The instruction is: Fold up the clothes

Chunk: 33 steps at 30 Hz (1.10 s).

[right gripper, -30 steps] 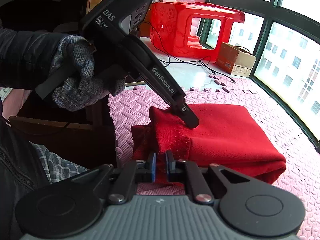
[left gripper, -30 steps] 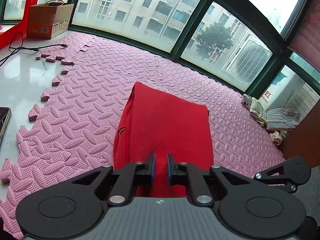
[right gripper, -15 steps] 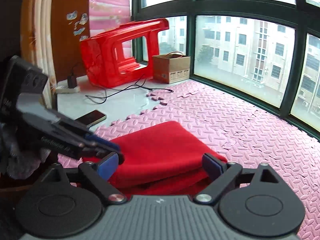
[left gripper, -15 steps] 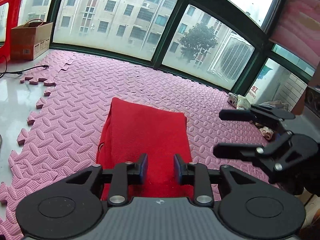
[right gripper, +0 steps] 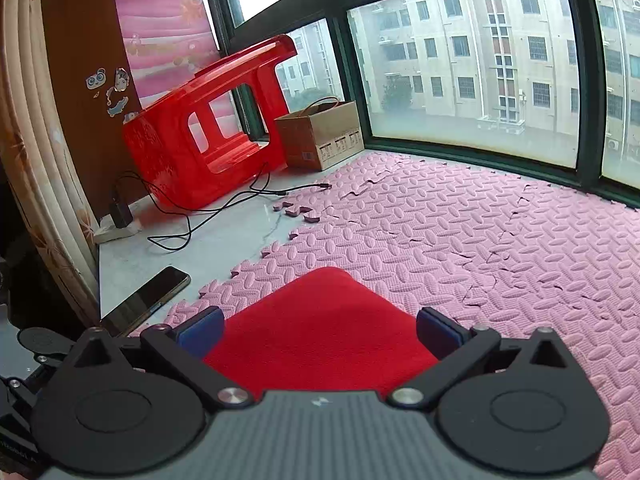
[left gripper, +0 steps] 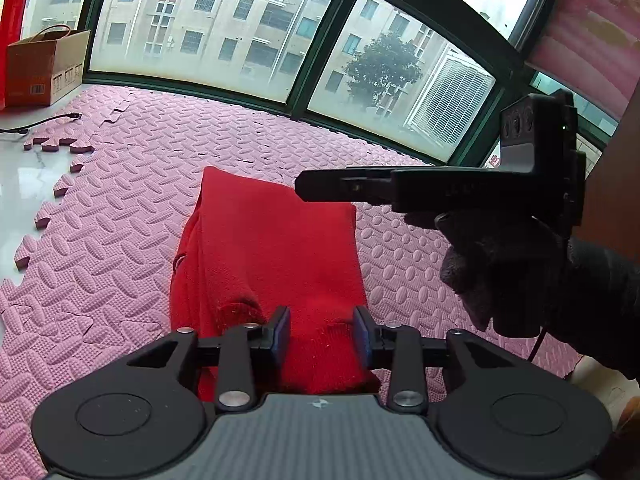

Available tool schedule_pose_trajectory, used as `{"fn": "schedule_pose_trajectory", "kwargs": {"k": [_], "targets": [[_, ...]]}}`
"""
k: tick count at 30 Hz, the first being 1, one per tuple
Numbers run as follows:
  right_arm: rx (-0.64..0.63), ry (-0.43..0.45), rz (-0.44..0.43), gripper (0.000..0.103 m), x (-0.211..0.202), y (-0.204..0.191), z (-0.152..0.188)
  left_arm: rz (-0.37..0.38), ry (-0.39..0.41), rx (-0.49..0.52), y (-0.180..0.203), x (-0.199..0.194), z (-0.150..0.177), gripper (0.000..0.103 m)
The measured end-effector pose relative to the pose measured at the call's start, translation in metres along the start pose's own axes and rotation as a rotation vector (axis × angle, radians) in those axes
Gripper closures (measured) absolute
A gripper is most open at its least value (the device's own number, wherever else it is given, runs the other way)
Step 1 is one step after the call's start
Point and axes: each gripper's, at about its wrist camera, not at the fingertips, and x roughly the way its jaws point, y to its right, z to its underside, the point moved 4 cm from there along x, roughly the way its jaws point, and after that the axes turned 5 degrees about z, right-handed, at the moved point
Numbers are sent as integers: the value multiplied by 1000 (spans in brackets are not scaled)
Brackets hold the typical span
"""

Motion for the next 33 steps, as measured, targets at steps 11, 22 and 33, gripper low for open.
{"fn": "schedule_pose_trajectory", "kwargs": {"k": [11, 22, 33], "targets": [[60, -42, 6, 0, 26, 14, 32, 29, 9, -56, -9, 0, 4, 61], [-52, -71, 91, 0, 48, 4, -19, 46, 50, -68, -2, -15, -5, 56], [-105, -239, 164, 0, 110, 0, -23, 49, 35, -137, -20, -13, 5, 56]]}}
